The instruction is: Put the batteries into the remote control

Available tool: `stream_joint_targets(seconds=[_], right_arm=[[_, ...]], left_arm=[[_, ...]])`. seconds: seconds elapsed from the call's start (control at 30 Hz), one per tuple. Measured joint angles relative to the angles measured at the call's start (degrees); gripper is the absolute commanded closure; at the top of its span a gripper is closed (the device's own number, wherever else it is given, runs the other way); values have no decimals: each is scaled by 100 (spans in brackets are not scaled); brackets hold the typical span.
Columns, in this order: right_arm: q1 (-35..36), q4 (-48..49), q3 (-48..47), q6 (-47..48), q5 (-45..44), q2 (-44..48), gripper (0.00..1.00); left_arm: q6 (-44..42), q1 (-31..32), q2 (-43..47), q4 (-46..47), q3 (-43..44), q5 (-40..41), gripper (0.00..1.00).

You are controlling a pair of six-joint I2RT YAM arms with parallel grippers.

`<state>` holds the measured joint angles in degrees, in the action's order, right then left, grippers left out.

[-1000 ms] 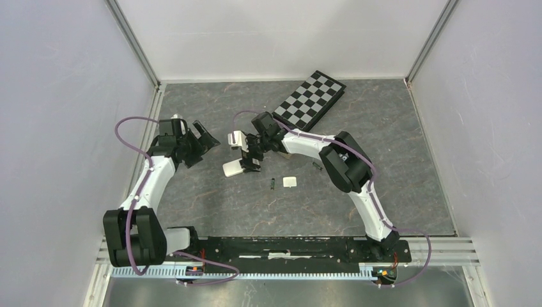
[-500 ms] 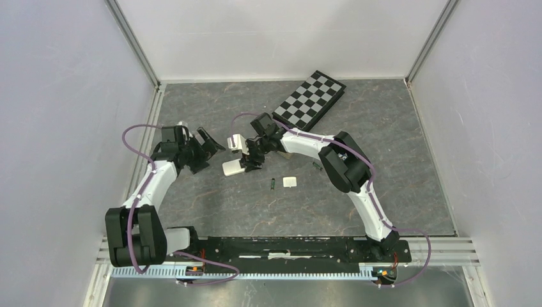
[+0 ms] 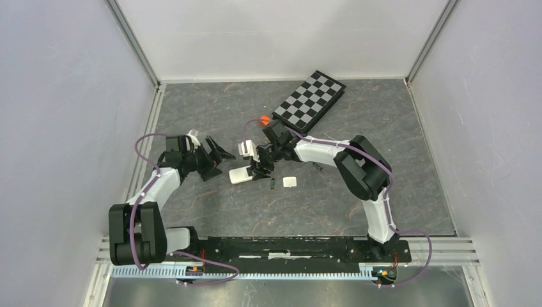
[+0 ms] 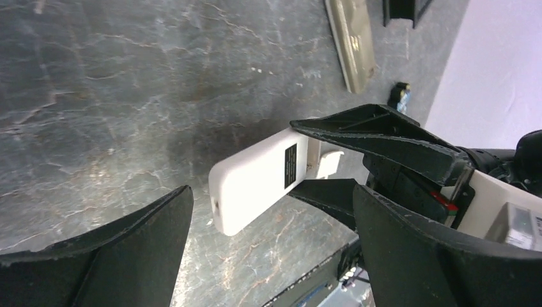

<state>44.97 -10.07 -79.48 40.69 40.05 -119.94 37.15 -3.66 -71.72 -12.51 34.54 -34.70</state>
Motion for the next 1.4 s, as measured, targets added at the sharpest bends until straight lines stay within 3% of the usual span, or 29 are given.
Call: stream_joint_targets(seconds=[0.17, 0.3, 0.43, 0.63, 0.7, 0.77, 0.87, 1.0, 1.03, 1.17, 1.27, 1.4], right_arm=[[-42, 291, 186, -256, 264, 389, 72], [-90, 743, 321, -555, 396, 621, 71], [-122, 1228, 446, -909, 407, 654, 71], [-131, 1757, 546, -1388, 468, 654, 68], [-138, 1897, 549, -1502, 527, 654, 67], [-146, 1912, 560, -1604, 581, 654, 57], [-181, 1912, 590, -1722, 597, 654, 33], [-212, 1987, 713, -2061, 332, 743, 9], [-223, 2035, 835, -2260, 223, 861, 7], [-391, 2162, 1314, -3193, -400, 1475, 8], [-540, 2096, 1600, -4000, -1139, 2035, 24], [-452, 1547, 1639, -5125, -2621, 2367, 23]], left_arm=[[15, 37, -15, 229, -24, -302, 1], [92, 109, -142, 369, -31, -466, 10], [297, 223, -219, 588, -107, -723, 36], [732, 289, -245, 1043, -223, -1207, 64], [822, 289, -269, 1198, -267, -1305, 79], [894, 275, -350, 1434, -302, -1543, 98], [938, 278, -525, 1716, -323, -1735, 98], [951, 278, -592, 1893, -326, -1781, 98], [951, 278, -575, 1910, -326, -1729, 98], [944, 284, -223, 1902, -330, -1290, 98], [903, 284, 269, 1849, -334, -879, 98], [719, 284, 925, 1609, -334, -192, 98]])
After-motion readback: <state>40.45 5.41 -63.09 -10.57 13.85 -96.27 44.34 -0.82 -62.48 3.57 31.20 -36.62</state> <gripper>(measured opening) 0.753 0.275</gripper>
